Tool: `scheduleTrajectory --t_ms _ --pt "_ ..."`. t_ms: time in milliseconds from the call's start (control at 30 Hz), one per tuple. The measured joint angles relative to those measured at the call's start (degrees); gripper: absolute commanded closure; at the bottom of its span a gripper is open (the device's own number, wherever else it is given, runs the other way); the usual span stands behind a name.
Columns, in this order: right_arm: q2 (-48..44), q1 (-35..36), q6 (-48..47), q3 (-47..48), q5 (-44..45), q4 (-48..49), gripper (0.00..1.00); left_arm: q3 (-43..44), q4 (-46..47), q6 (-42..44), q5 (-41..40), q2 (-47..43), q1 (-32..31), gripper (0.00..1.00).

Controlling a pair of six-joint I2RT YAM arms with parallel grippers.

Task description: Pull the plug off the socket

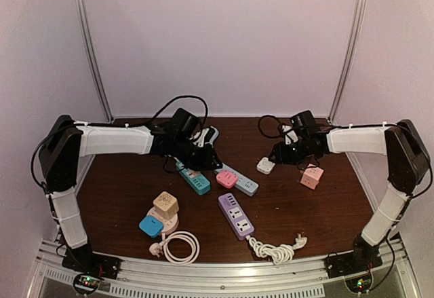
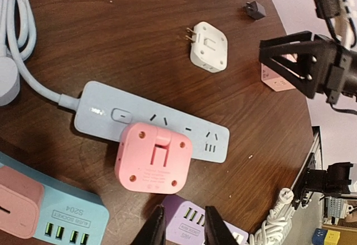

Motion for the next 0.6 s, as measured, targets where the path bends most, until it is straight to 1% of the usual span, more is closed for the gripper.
scheduleTrajectory --t_ms 100,233,333,500,600 --pt "-1.7 5.9 -2.2 1.2 5.1 -0.7 0.35 -0.9 -0.4 0.2 -0.5 -0.3 1.0 0.73" --pt "-1.6 15.0 -5.7 5.0 12.8 -2.6 0.28 -3.3 -1.4 0.3 -1.1 -2.1 2.7 0.71" --pt "-0.1 20.4 -7.9 9.1 17.9 -4.3 0.23 -5.7 -1.8 0.3 -1.8 -4.9 4.2 0.70" --pt "4.0 26.5 -10.7 14.5 25.5 -6.7 0.15 -10.8 -1.9 0.2 -3.3 -11.1 7.9 0.69" --pt "7.1 29.7 -12.0 17.3 29.7 -8.5 0.11 -13.2 -1.8 0.2 -3.8 -14.3 10.1 0.69"
